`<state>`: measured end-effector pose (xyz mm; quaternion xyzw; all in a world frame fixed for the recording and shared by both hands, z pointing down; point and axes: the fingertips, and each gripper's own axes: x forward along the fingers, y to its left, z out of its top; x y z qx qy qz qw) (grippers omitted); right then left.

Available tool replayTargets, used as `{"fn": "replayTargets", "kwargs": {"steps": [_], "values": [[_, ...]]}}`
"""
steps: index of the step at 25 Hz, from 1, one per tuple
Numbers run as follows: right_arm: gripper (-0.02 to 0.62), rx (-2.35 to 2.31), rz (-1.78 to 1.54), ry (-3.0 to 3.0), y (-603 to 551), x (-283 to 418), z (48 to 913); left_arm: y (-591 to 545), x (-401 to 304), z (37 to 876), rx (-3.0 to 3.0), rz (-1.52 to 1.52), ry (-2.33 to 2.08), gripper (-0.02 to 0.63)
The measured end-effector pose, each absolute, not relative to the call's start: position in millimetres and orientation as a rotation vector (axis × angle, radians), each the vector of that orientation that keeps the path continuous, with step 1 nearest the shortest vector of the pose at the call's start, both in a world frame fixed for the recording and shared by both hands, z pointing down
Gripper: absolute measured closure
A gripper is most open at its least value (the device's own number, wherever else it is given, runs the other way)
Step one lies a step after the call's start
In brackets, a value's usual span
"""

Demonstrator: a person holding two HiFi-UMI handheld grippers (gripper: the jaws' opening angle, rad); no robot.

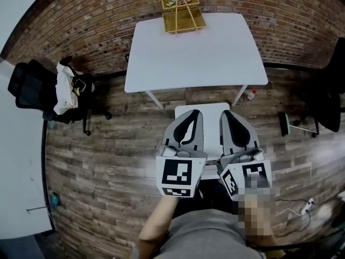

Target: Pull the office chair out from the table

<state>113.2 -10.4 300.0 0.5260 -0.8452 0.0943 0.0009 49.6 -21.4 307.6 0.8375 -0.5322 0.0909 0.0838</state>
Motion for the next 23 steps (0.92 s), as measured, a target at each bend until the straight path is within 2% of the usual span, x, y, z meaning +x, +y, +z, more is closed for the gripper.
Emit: {"fn": "replayTargets", "kwargs": {"steps": [23], "values": [[0.581, 1.674, 0.284, -2.624, -11.9, 110.7, 298.9, -22.6, 44.0, 303.5, 2.511, 0.297, -1.617, 0.591]]}}
